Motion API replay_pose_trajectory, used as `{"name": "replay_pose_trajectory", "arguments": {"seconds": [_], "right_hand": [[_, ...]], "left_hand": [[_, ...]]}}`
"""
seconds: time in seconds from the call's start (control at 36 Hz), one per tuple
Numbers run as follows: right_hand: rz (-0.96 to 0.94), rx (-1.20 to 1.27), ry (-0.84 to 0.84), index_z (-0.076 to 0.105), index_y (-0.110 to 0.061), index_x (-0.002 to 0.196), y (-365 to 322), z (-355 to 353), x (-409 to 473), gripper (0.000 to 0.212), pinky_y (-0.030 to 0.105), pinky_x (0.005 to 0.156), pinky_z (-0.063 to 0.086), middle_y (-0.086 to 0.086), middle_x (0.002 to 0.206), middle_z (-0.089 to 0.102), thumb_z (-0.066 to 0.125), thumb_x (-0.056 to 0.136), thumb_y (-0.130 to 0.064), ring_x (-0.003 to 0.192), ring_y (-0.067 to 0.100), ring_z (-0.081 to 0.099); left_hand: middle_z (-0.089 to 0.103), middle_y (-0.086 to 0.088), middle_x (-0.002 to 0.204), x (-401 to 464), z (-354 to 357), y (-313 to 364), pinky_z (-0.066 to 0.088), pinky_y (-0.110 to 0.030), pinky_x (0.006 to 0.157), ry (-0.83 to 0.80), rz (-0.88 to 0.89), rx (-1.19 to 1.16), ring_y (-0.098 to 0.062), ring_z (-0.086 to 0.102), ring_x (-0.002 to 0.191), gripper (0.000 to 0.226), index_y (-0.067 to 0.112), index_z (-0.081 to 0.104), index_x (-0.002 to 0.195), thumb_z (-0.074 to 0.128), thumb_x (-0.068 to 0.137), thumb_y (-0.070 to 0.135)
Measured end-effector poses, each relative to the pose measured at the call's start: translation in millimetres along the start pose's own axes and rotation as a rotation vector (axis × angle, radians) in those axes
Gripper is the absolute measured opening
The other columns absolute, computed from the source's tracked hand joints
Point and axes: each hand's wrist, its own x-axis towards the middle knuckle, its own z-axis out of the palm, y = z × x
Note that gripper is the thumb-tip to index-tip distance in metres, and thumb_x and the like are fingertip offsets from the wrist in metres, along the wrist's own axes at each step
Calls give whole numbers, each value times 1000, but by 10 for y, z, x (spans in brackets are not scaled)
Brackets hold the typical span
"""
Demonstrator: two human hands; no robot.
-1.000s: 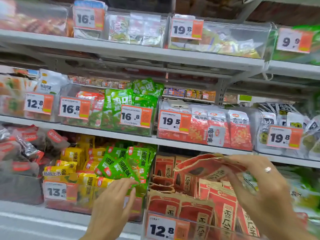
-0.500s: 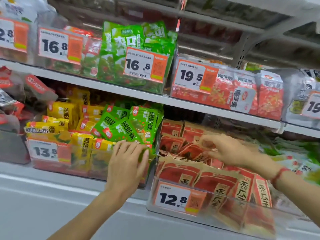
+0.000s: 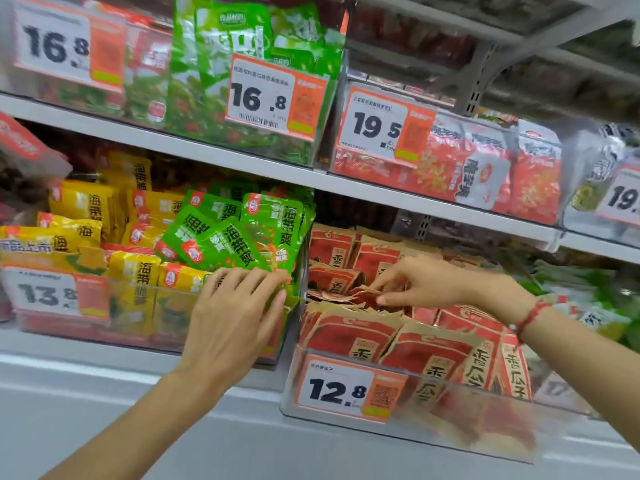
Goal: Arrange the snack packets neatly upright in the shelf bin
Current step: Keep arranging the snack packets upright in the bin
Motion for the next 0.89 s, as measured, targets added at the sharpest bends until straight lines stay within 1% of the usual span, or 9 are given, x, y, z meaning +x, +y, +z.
{"name": "replay_pose_trajectory", "arguments": {"seconds": [0.08, 0.17, 0.25, 0.31, 0.36, 0.44, 0.64, 0.75, 0.89], "right_hand": [[35, 291, 168, 72, -24, 112, -47, -10, -18, 31, 27, 93, 51, -12, 118, 67, 54, 94, -43, 105, 4, 64], [105, -56, 424, 59, -21, 130, -6, 52, 101, 36, 40, 94, 49, 0, 134, 57, 53, 95, -32, 121, 21, 55], [180, -203, 335, 27, -14, 150, 11, 108, 228, 61, 43, 105, 41, 11, 154, 32, 50, 95, -25, 138, 29, 33], [225, -214, 243, 15, -12, 153, 10, 119, 264, 68, 40, 103, 42, 16, 150, 35, 49, 95, -24, 135, 31, 38], [219, -238, 284, 31, -14, 146, 0, 106, 235, 59, 39, 88, 48, 13, 131, 55, 53, 92, -22, 117, 31, 54], [108, -260, 447, 65, -25, 112, -22, 95, 159, 24, 29, 73, 47, -4, 103, 70, 63, 89, -26, 100, 20, 64], [58, -363, 397, 65, -28, 119, -92, 153, 116, 30, 34, 79, 46, -3, 117, 68, 52, 94, -16, 110, 24, 59], [-19, -332, 539, 65, -31, 120, -130, 55, -141, 30, 35, 77, 51, -6, 112, 71, 54, 95, -19, 105, 22, 65], [-148, -204, 877, 75, -20, 101, -186, -4, -650, 25, 27, 57, 53, -5, 82, 75, 77, 78, -9, 72, 18, 72]], "left_hand": [[69, 5, 91, 12, -35, 15, 39, -36, 86, -23, -30, -29, -24, 61, 84, 30, 22, 68, 107, 43, 95, 33], [70, 5, 91, 9, -38, 46, 38, -37, 88, -24, -69, -49, -24, 60, 85, 30, 22, 68, 105, 43, 94, 33], [70, 4, 90, 7, -28, 58, 37, -37, 87, -19, -76, -53, -24, 60, 85, 30, 22, 69, 104, 43, 93, 32], [70, 4, 90, 3, -19, 52, 37, -37, 87, -19, -67, -49, -24, 60, 85, 30, 21, 69, 105, 43, 94, 32], [70, 3, 91, -4, -10, 43, 38, -37, 86, -9, -58, -47, -24, 61, 86, 30, 21, 69, 105, 43, 94, 32], [70, 3, 93, -25, 8, 31, 38, -37, 87, 22, -39, -54, -25, 61, 87, 31, 20, 69, 107, 42, 96, 30], [69, 6, 94, -6, -47, 25, 38, -36, 87, -51, -25, -59, -23, 61, 86, 30, 22, 67, 106, 41, 94, 32], [70, 8, 91, 66, -169, 84, 41, -36, 84, -214, -83, -33, -21, 63, 85, 35, 24, 66, 104, 37, 91, 37], [70, 3, 104, 152, -451, 257, 47, -36, 87, -320, -127, -22, -21, 63, 96, 51, 20, 62, 116, 23, 93, 44]]}}
